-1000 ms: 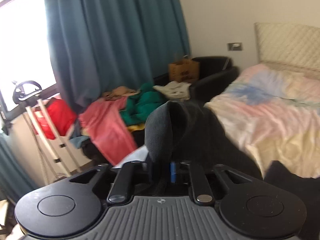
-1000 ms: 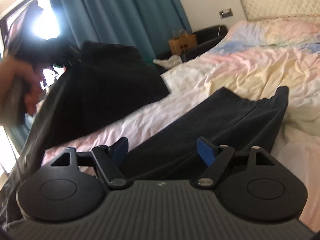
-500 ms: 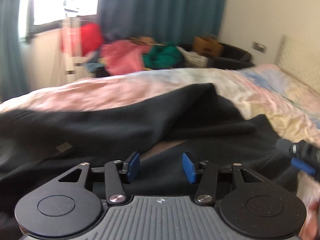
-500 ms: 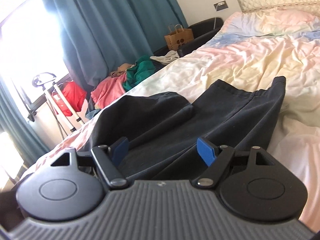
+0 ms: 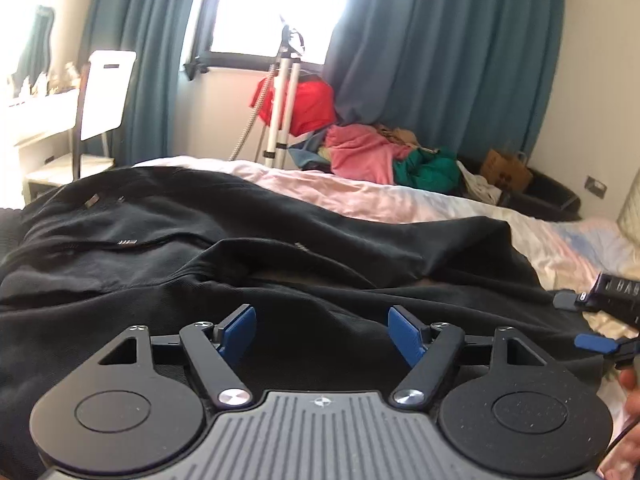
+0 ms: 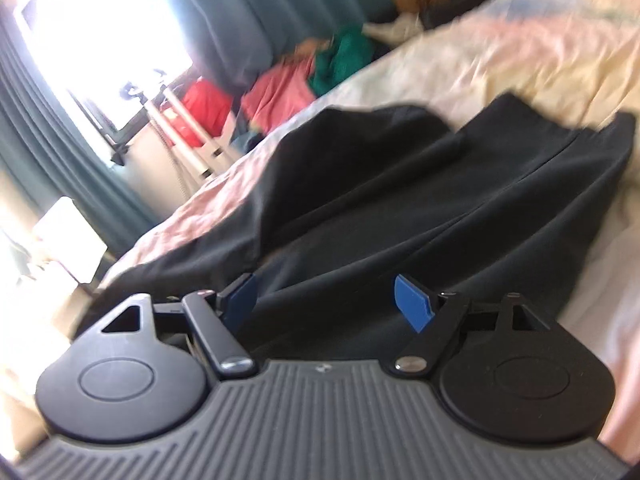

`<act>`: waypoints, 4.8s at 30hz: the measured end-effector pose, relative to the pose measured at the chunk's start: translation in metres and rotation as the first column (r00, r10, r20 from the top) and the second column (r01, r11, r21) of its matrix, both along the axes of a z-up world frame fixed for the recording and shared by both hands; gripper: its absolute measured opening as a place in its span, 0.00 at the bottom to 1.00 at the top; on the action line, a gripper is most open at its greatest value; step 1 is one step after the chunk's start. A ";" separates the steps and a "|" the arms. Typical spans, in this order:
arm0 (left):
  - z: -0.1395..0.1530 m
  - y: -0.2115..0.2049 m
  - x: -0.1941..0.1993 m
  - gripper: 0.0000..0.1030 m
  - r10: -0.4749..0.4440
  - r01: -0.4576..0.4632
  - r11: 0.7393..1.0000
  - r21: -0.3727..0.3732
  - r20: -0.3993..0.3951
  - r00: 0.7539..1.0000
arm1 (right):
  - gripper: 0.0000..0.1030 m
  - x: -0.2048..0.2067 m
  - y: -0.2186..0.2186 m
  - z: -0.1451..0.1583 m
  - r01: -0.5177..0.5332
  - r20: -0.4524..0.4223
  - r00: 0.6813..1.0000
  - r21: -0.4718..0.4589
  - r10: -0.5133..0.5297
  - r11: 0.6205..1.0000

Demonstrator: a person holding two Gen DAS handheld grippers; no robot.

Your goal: Fold clothes

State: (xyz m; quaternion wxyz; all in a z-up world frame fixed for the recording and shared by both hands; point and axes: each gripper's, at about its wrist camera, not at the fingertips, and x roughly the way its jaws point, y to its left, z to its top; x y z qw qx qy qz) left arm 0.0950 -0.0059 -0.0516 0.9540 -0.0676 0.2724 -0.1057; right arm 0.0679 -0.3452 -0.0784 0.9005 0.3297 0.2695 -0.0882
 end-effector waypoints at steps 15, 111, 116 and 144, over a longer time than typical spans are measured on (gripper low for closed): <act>-0.041 0.037 0.042 0.74 0.001 -0.014 0.988 -0.156 -0.082 0.997 | 0.78 0.268 -0.092 -0.015 0.273 -0.312 0.933 0.291 -0.179 0.917; 0.030 -0.011 -0.105 0.86 -0.039 0.019 0.983 0.185 0.104 0.994 | 0.68 -0.063 0.081 0.049 -0.324 0.009 0.929 -0.467 0.371 0.823; 0.027 0.028 -0.106 1.00 0.052 -0.058 0.993 0.101 0.055 0.997 | 0.69 -0.060 0.078 0.047 -0.330 0.017 0.928 -0.429 0.373 0.841; -0.032 0.303 -0.088 0.87 0.326 -0.575 0.484 -0.659 -0.474 0.818 | 0.69 -0.084 -0.056 0.025 0.227 0.024 0.974 -0.020 -0.226 0.974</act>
